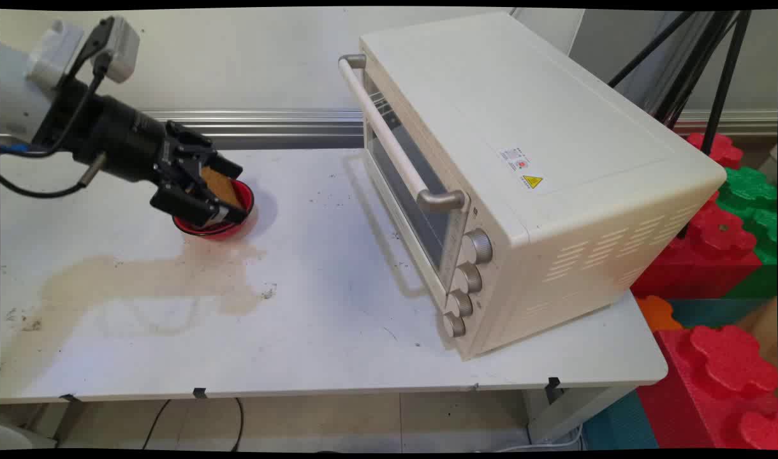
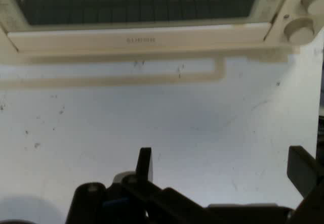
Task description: Open the oven
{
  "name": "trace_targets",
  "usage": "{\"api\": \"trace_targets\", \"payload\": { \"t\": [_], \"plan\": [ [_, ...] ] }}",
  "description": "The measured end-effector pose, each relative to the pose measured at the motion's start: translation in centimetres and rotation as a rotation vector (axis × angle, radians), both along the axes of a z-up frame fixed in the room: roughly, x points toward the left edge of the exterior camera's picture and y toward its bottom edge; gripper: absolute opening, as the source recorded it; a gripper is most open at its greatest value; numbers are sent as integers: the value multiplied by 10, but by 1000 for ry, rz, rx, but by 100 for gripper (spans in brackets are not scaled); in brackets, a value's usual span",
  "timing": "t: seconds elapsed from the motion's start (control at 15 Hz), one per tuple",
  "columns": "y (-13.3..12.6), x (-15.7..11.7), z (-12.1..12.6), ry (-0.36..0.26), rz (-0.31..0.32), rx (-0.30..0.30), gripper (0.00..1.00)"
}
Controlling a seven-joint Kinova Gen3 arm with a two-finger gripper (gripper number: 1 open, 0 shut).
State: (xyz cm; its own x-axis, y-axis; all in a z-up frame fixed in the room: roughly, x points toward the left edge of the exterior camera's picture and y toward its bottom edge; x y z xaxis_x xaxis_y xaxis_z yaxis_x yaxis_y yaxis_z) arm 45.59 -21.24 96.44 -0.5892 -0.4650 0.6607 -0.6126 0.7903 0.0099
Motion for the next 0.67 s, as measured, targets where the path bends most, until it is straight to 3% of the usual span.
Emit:
{"api": "trace_targets", "payload": {
  "t": [0.67],
  "plan": [
    [-33,-45,53,50,-3,-38,100]
  ]
}}
